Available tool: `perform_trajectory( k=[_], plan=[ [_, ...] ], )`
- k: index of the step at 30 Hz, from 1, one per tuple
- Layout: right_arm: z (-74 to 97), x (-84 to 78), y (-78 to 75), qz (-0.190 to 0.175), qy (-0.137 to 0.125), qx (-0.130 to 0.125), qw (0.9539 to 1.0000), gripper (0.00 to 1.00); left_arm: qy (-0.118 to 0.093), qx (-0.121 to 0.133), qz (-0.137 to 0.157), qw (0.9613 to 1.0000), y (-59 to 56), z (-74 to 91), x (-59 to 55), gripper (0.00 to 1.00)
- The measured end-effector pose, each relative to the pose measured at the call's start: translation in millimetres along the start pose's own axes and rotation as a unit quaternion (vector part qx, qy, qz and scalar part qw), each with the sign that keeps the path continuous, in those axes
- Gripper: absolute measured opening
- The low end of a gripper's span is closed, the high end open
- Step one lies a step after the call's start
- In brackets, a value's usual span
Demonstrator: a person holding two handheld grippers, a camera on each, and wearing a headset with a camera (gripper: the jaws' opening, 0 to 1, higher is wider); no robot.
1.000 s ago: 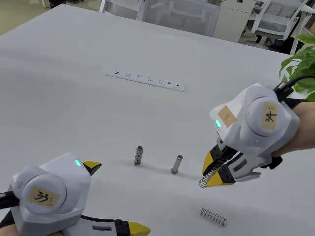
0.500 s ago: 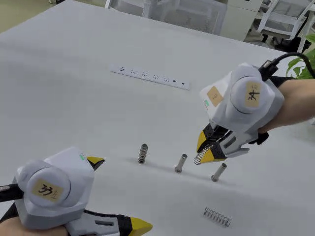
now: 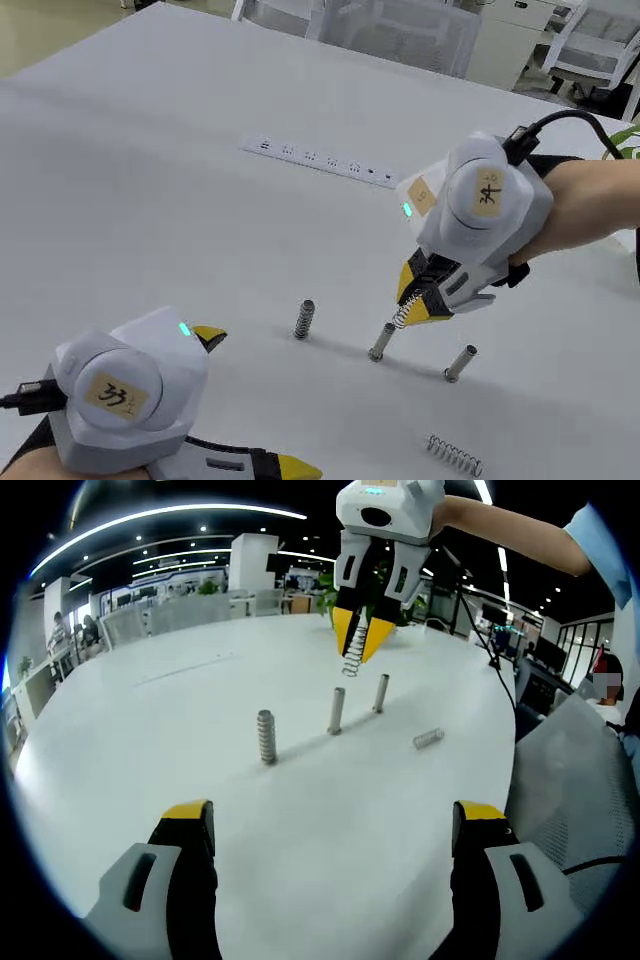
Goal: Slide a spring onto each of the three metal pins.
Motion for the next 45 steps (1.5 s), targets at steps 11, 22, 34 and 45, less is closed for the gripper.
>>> perform_trajectory(
  k=[11,22,34,45],
  plan=[
    [-8.5,-6.1,-2.9,-0.005,0.005,0.009,0.9999,0.07,0.004,0.003,0.006,1.0000,0.2,0.3,-3.3,0.98],
    [-13.5,-5.8,-3.8,-0.006,0.005,0.013,0.9999,0.07,0.007,0.001,0.011,0.9999,-0.4,0.4,-6.7,0.97],
    [-17.6,-10.1,-5.0,-0.006,0.011,0.018,0.9998,0.07,0.008,0.002,0.016,0.9998,-0.1,0.6,-9.0,0.96],
    [-23.3,-10.8,-5.7,-0.005,0.012,0.023,0.9997,0.07,0.009,0.003,0.020,0.9998,0.6,-0.5,-10.3,0.96]
  ],
)
Point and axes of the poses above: the centre of the closed fingertips' face, and the gripper's own axes: z roughly backward along the fingers, y roughly to its left, x roughly out of its top, the point moved 5 cm from there along z, roughly backward along the fingers, and after that the axes turned 10 degrees about -y, right-handed, at the moved point
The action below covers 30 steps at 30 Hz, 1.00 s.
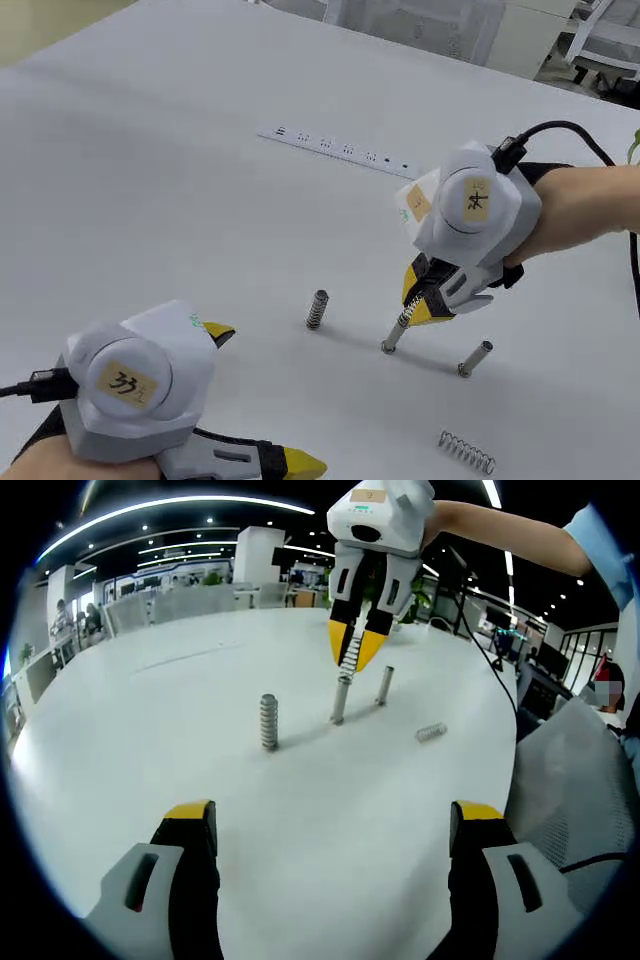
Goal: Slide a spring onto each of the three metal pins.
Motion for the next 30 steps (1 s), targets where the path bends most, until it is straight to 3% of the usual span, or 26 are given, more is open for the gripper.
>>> perform_trajectory(
  k=[30],
  plan=[
    [-45.7,-12.2,-4.9,-0.012,0.017,0.017,0.9996,0.07,0.001,0.006,0.015,0.9999,4.4,-0.9,-6.3,0.95]
  ],
)
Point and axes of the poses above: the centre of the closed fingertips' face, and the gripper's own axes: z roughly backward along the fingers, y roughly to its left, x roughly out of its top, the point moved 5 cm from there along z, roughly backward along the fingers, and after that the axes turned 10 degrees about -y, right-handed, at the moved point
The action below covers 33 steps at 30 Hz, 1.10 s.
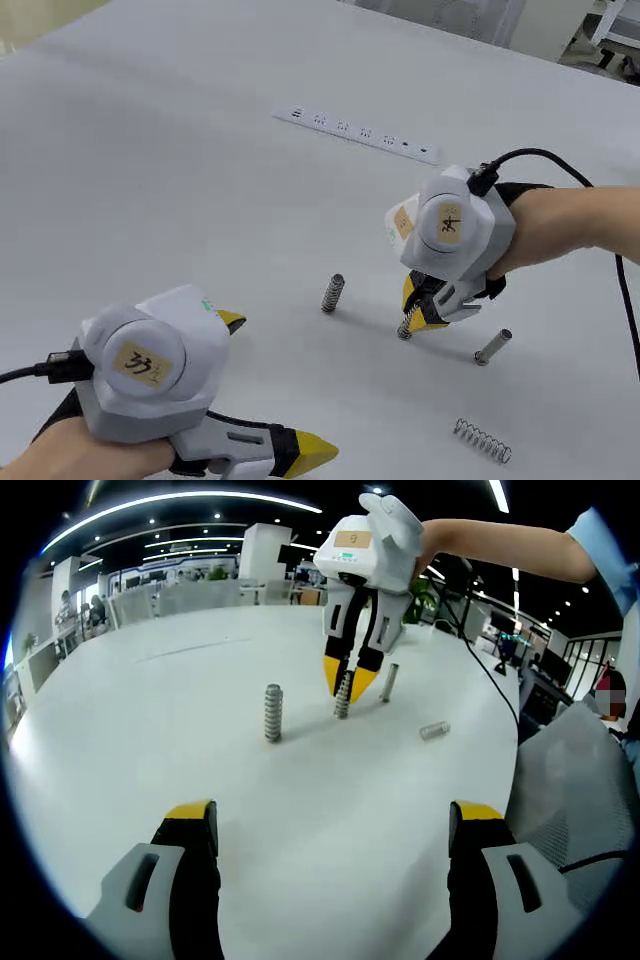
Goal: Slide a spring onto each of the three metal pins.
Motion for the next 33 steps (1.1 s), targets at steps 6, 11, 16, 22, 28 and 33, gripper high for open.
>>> perform_trajectory(
  k=[6,11,16,22,28,33],
  plan=[
    [-3.7,-0.1,-0.2,-0.001,0.000,0.000,1.0000,0.08,0.000,-0.001,0.002,1.0000,-0.1,-0.1,-1.4,0.95],
    [-4.5,-0.9,-0.2,-0.008,0.000,0.001,1.0000,0.08,0.001,-0.002,0.003,1.0000,-0.3,-0.1,-1.3,0.95],
    [-6.1,-2.7,1.2,-0.014,-0.001,0.002,0.9999,0.09,0.000,-0.003,0.002,1.0000,-1.0,-0.4,0.0,0.95],
    [-7.0,-2.1,3.8,-0.028,-0.013,0.001,0.9995,0.19,0.001,-0.006,0.000,1.0000,-2.6,0.3,-0.5,0.95],
    [-4.3,0.6,1.2,-0.034,-0.031,-0.019,0.9988,0.47,0.000,-0.007,-0.003,1.0000,-3.5,0.7,1.5,0.95],
    [0.9,4.2,1.6,-0.067,-0.069,-0.033,0.9948,0.67,-0.003,-0.008,-0.007,0.9999,-4.0,1.2,4.7,0.95]
  ],
)
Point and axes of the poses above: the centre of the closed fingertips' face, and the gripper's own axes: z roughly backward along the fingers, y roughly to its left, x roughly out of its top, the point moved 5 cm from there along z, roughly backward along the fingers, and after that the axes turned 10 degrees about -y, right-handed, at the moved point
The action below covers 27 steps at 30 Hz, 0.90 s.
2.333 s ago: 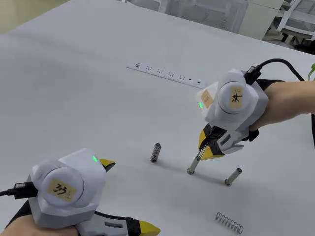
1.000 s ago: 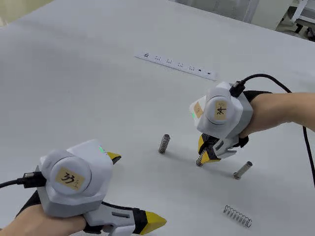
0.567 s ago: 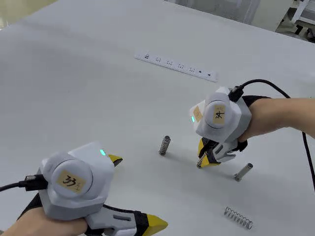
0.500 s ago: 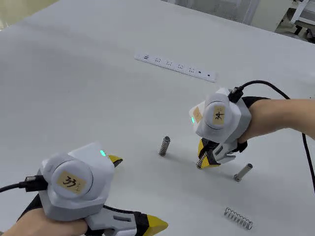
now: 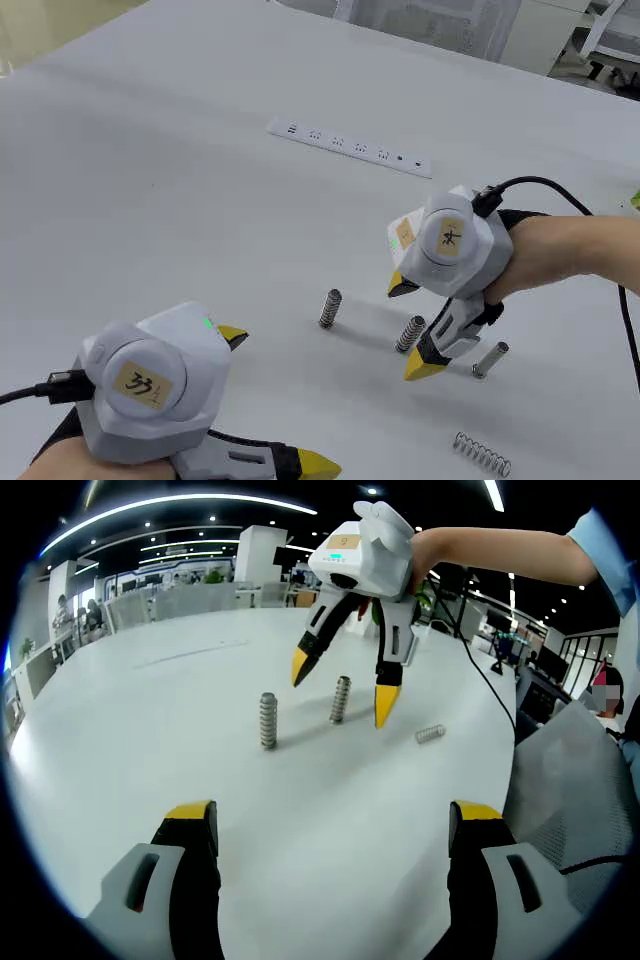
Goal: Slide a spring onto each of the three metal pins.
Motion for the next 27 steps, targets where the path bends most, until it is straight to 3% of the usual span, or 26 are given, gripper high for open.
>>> perform_trajectory(
  k=[6,8,13,15,17,27],
  plan=[
    [6.8,-3.2,0.0,-0.006,-0.023,-0.025,0.9994,0.95,-0.002,0.001,-0.004,1.0000,0.0,1.4,3.3,0.95],
    [10.5,-5.9,1.7,-0.018,-0.027,-0.030,0.9990,0.99,-0.004,0.002,-0.003,1.0000,0.2,1.8,4.5,0.95],
    [17.6,-11.6,5.5,-0.027,-0.035,-0.043,0.9981,0.99,-0.007,0.001,-0.002,1.0000,0.1,1.9,7.7,0.95],
    [19.9,-6.4,7.0,-0.042,-0.070,-0.053,0.9953,0.99,-0.009,0.001,-0.003,1.0000,-0.4,1.7,10.9,0.95],
    [24.1,-5.2,6.9,-0.052,-0.088,-0.068,0.9924,0.99,-0.011,0.000,-0.006,0.9999,-0.5,1.4,13.4,0.95],
    [35.9,-15.1,22.7,-0.086,-0.114,-0.088,0.9858,0.99,-0.014,-0.014,-0.013,0.9997,-6.1,-1.7,20.7,0.95]
  ],
)
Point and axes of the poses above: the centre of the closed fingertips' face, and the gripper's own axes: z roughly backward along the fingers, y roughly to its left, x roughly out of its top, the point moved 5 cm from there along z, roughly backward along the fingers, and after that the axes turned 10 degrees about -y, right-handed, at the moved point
